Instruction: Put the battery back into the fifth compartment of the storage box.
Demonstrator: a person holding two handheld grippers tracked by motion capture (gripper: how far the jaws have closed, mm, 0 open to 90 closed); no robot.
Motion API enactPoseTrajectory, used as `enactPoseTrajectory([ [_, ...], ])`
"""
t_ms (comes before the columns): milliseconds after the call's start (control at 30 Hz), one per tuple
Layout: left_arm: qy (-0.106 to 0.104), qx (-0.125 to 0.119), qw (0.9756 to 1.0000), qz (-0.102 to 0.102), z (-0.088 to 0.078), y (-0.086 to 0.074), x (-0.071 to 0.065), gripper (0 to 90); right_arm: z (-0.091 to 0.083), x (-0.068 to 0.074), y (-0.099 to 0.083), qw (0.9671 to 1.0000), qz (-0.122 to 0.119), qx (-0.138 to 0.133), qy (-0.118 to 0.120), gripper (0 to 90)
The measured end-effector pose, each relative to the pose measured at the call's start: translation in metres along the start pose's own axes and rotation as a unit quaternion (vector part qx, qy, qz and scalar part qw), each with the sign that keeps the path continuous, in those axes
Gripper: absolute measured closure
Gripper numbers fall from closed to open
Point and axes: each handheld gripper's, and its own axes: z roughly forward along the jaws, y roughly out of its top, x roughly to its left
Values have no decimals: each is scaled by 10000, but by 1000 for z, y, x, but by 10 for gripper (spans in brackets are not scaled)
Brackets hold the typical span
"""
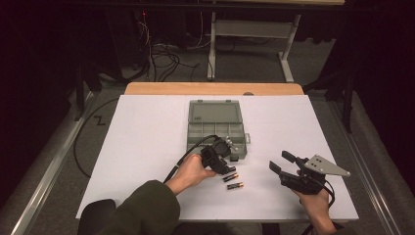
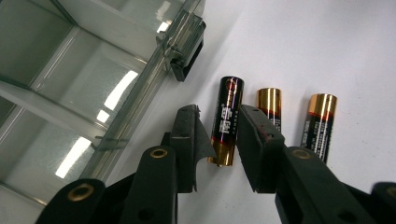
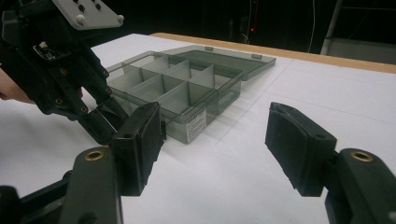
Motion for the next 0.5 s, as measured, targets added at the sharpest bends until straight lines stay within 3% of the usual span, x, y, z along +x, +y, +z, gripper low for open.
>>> enactPoseTrajectory([
  [500,100,156,9998,73,7,1,0,755,0,0,0,10000,-7,-11,-17,380],
])
